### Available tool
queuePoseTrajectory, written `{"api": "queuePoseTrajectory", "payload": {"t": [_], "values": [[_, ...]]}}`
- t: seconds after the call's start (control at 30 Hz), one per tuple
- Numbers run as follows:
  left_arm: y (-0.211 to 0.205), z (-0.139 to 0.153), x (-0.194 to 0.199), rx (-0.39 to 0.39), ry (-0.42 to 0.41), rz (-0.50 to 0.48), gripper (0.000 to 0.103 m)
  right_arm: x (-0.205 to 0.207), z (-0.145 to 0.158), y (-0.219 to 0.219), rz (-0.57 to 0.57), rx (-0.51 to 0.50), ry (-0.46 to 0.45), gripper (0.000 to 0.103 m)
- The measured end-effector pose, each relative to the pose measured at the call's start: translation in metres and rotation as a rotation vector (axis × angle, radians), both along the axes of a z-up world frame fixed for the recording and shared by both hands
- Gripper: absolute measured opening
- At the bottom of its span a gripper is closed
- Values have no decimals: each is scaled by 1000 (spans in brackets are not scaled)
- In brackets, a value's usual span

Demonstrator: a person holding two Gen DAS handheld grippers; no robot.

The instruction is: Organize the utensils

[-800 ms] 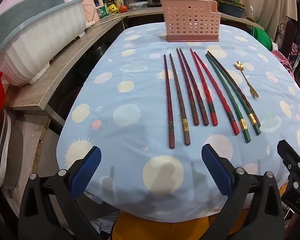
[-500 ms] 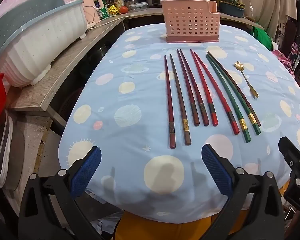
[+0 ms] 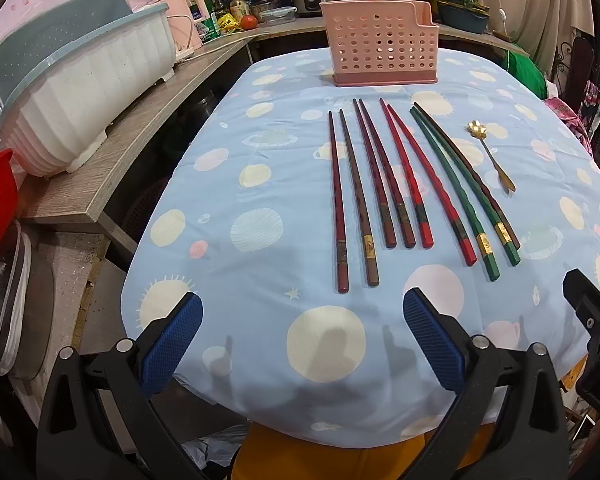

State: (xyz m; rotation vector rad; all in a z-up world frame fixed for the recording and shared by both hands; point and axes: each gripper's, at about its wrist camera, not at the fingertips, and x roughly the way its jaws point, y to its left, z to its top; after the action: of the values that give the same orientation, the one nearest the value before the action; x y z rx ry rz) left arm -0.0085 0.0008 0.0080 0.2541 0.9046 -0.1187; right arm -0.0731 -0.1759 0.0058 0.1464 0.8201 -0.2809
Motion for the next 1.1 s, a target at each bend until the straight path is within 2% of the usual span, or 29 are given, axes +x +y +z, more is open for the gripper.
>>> {"api": "queuePoseTrajectory", "payload": {"t": [1.1], "values": [[4,-11,5,-20,24,10,96,2,0,1,3,0,3,96]]}}
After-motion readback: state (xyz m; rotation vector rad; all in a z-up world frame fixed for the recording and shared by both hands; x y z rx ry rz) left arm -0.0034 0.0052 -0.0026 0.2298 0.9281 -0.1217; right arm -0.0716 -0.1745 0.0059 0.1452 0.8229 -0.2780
